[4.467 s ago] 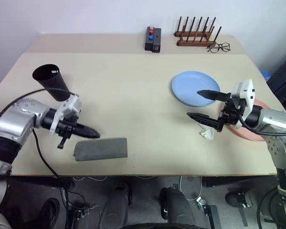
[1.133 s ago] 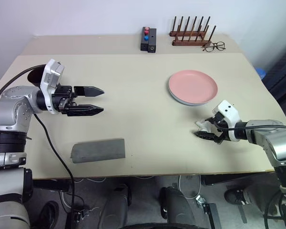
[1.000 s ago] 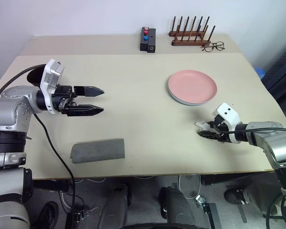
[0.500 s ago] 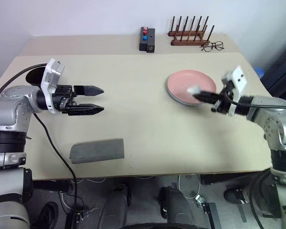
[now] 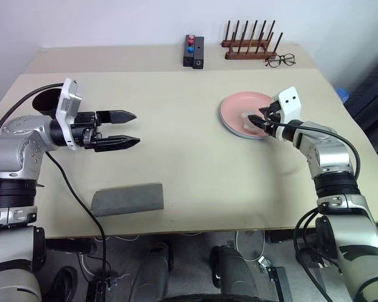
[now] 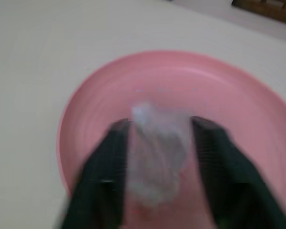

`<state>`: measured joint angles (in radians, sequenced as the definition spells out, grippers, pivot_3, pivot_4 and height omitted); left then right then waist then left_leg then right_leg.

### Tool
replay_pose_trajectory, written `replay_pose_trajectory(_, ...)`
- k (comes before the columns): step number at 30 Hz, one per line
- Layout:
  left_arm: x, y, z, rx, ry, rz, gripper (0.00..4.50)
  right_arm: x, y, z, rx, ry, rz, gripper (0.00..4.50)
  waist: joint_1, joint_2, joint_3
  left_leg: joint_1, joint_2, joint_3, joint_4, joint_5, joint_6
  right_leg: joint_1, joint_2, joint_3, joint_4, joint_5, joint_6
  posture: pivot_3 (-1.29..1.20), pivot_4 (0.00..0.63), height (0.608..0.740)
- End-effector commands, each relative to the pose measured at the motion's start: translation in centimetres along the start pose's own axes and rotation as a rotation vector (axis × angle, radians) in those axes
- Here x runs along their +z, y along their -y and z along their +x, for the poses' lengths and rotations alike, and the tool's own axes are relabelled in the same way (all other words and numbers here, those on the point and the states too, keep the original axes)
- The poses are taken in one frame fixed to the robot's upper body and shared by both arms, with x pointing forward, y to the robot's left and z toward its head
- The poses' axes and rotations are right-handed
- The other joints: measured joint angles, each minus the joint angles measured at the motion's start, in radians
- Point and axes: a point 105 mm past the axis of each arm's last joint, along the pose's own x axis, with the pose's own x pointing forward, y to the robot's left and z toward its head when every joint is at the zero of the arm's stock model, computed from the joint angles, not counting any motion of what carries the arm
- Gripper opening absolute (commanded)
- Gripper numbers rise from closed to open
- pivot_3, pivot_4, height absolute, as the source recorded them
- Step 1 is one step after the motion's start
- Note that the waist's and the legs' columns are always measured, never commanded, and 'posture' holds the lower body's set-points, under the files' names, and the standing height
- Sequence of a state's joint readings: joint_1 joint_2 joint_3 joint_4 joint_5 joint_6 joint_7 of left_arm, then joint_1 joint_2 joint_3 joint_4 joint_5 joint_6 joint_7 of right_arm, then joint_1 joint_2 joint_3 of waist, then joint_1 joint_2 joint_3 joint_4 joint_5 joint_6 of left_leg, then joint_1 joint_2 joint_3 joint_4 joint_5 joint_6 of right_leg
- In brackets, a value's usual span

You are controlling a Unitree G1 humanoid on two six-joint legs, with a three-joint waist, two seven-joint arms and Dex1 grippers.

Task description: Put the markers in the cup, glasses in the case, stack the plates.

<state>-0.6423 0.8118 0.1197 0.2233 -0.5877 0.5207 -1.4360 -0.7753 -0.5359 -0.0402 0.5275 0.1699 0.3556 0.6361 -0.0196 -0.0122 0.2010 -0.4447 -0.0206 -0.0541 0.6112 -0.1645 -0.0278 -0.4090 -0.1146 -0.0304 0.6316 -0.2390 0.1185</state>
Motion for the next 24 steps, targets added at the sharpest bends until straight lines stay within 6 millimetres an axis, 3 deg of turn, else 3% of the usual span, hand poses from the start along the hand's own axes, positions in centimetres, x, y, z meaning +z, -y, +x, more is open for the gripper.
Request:
replay_pose_trajectory(1, 1.6, 0.3, -0.7, 0.021, 0.032, 0.065, 4.5, 3.1, 0.6, -0.3, -0.008, 0.093, -0.052, 4.19, 0.001, 0.0, 0.0, 0.0, 0.0, 0.0, 0.0, 0.0, 0.0, 0.0, 0.0, 0.0, 0.0, 0.0, 0.0, 0.0, 0.15, 0.74)
replay_pose_trajectory(2, 1.7, 0.3, -0.7, 0.026, 0.036, 0.067, 4.5, 3.8, 0.5, -0.5, 0.002, 0.127, -0.063, 4.48, 0.002, 0.0, 0.0, 0.0, 0.0, 0.0, 0.0, 0.0, 0.0, 0.0, 0.0, 0.0, 0.0, 0.0, 0.0, 0.0, 0.15, 0.74)
replay_pose_trajectory(7, 2.3, 0.0, -0.8, 0.056, 0.075, 0.099, 4.5, 8.4, -1.9, -3.2, 0.215, 0.4, 0.052, 4.48, 0.002, 0.0, 0.0, 0.0, 0.0, 0.0, 0.0, 0.0, 0.0, 0.0, 0.0, 0.0, 0.0, 0.0, 0.0, 0.0, 0.15, 0.74)
replay_pose_trajectory(15, 2.0, 0.5, -1.1, 0.083, 0.117, 0.1, 4.5, 6.4, -8.2, -6.9, 0.589, 0.34, 0.008, 4.48, 0.005, 0.0, 0.0, 0.001, 0.0, -0.001, 0.0, 0.0, 0.0, 0.002, 0.001, 0.0, -0.001, 0.0, 0.0, 0.0, 0.15, 0.74)
replay_pose_trajectory(19, 1.5, 0.8, -1.6, 0.108, 0.129, 0.086, 4.5, 6.5, -8.9, -7.9, 0.663, 0.325, -0.001, 4.48, 0.004, 0.0, 0.0, 0.001, 0.001, -0.001, 0.001, 0.0, 0.0, 0.001, 0.001, 0.0, -0.001, -0.002, -0.004, 0.0, 0.15, 0.74)
replay_pose_trajectory(24, 0.9, 1.5, -1.9, 0.143, 0.144, 0.075, 4.5, 5.7, -8.4, -9.6, 0.73, 0.27, -0.01, 4.48, 0.008, 0.0, 0.0, 0.001, 0.002, -0.001, 0.0, 0.0, 0.0, 0.001, 0.0, 0.0, -0.001, -0.002, -0.004, 0.0, 0.15, 0.74)
